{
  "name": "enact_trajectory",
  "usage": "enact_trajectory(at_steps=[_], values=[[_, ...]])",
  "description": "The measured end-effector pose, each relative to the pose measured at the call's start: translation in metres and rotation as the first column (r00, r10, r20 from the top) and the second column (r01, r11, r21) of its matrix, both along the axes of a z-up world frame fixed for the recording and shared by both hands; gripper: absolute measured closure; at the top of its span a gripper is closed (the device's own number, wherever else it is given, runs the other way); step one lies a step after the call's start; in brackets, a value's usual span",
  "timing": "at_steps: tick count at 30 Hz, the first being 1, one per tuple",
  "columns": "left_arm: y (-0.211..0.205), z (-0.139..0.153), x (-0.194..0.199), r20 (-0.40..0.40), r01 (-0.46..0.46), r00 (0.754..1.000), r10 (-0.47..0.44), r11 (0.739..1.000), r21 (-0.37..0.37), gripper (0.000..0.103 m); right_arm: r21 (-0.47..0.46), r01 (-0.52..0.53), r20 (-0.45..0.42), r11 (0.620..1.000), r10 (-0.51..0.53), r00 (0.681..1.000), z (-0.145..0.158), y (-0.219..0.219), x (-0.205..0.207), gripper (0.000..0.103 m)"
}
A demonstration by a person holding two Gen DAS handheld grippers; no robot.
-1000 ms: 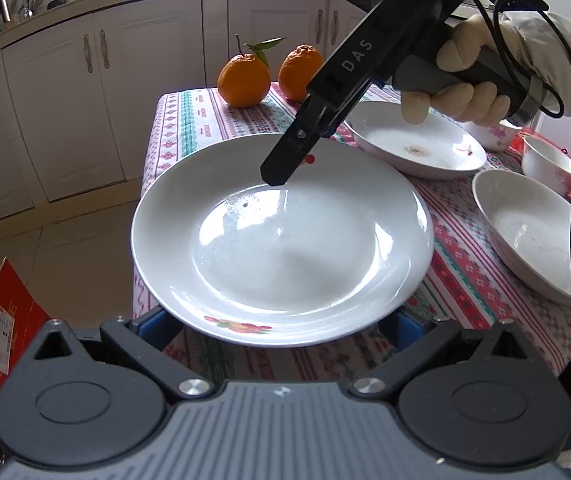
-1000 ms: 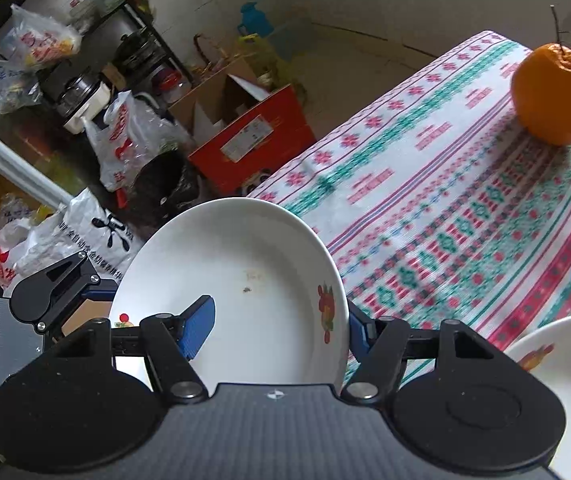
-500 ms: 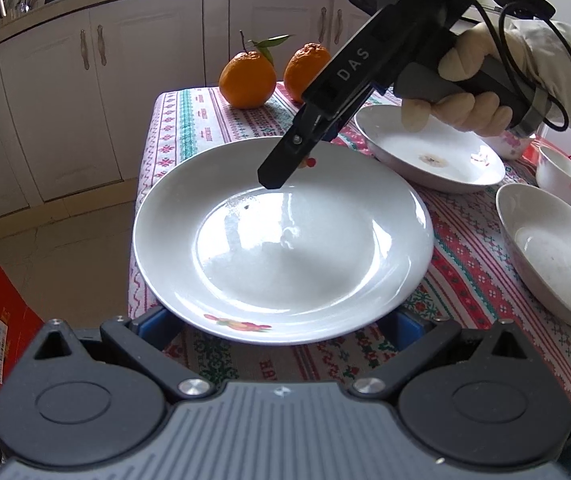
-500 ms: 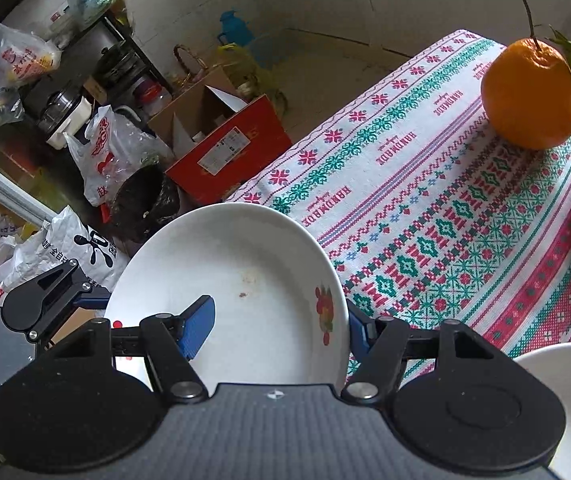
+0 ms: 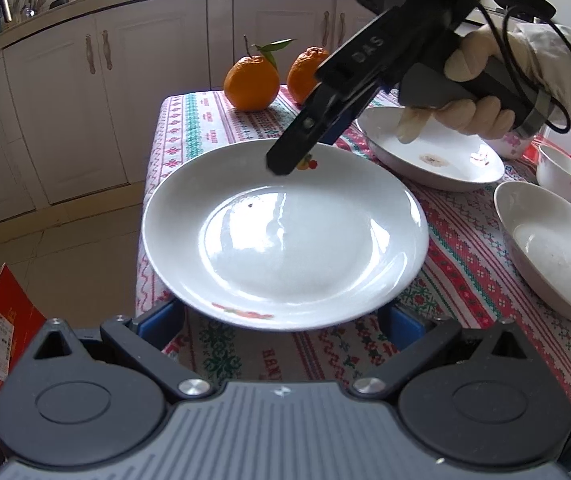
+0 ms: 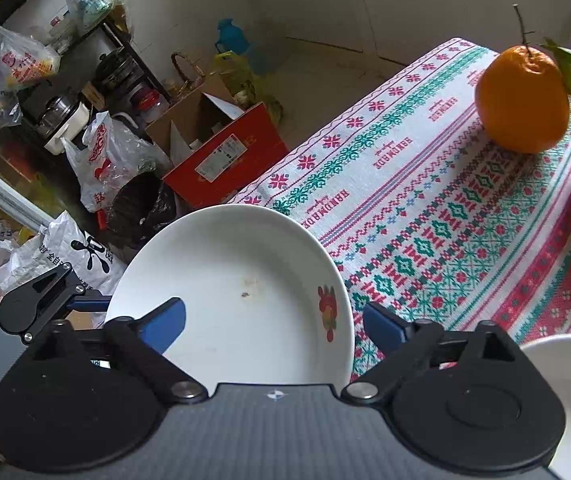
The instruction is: Organize plates and bowls
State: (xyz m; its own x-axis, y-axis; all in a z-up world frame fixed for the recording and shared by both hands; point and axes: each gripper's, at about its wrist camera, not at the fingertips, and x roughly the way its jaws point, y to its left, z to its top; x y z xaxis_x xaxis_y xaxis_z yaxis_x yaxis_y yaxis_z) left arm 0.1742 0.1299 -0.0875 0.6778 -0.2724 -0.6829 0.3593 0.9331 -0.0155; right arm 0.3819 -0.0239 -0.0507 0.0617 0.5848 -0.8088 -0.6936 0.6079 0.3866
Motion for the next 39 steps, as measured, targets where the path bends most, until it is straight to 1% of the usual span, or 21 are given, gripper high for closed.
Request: enact_trajectory(at_steps=[3,7,11,17,21,23,26,27,29,34,38,39], values=[[0.002,0.002,-0.008,-0.001,-0.007,1.0,0.007,1.0,-0.011,0.001,0.005,0.002,0.012,1.0,-0.002,1.0,0.007,-0.006,-0.007,0.004],[0.002,0.008,-0.018,-0.004,-0.012,1.0,0.012,1.0,-0.022,0.001,-0.006,0.013,0.055,1.0,-0.013,0.998,0.02,-0.015,-0.026,0.002],[-0.003,0.017,-0.033,0.019,-0.029,0.999,0.03,0.999,-0.02,0.001,0.003,0.031,0.126,1.0,-0.031,0.992,0.039,-0.025,-0.057,0.0],[-0.01,0.03,-0.054,0.045,-0.068,0.997,0.07,0.997,-0.048,0.001,0.01,0.095,0.205,0.995,-0.095,0.974,0.06,-0.043,-0.112,0.0],[-0.015,0.035,-0.069,0.036,-0.089,0.995,0.093,0.992,-0.093,0.001,0.021,0.141,0.27,0.99,-0.141,0.952,0.07,-0.06,-0.152,0.0],[-0.021,0.037,-0.079,0.05,-0.104,0.993,0.109,0.99,-0.091,0.001,0.031,0.165,0.304,0.986,-0.167,0.938,0.074,-0.07,-0.171,0.0],[-0.031,0.039,-0.092,0.072,-0.113,0.99,0.119,0.99,-0.085,0.001,0.056,0.205,0.301,0.977,-0.212,0.93,0.074,-0.087,-0.196,0.0],[-0.034,0.039,-0.095,0.076,-0.112,0.99,0.119,0.99,-0.084,0.001,0.057,0.215,0.3,0.975,-0.222,0.928,0.073,-0.092,-0.202,0.0],[-0.041,0.039,-0.1,0.083,-0.116,0.989,0.122,0.99,-0.079,0.001,0.046,0.247,0.322,0.968,-0.248,0.914,0.071,-0.103,-0.218,0.0],[-0.054,0.038,-0.112,0.098,-0.093,0.99,0.101,0.992,-0.083,0.001,0.019,0.282,0.393,0.959,-0.266,0.88,0.069,-0.123,-0.253,0.0],[-0.061,0.037,-0.123,0.152,-0.11,0.98,0.127,0.987,-0.121,0.001,0.013,0.295,0.43,0.955,-0.272,0.861,0.067,-0.135,-0.272,0.0],[-0.063,0.037,-0.125,0.153,-0.103,0.981,0.122,0.987,-0.125,0.001,0.011,0.297,0.435,0.955,-0.272,0.858,0.067,-0.138,-0.276,0.0]])
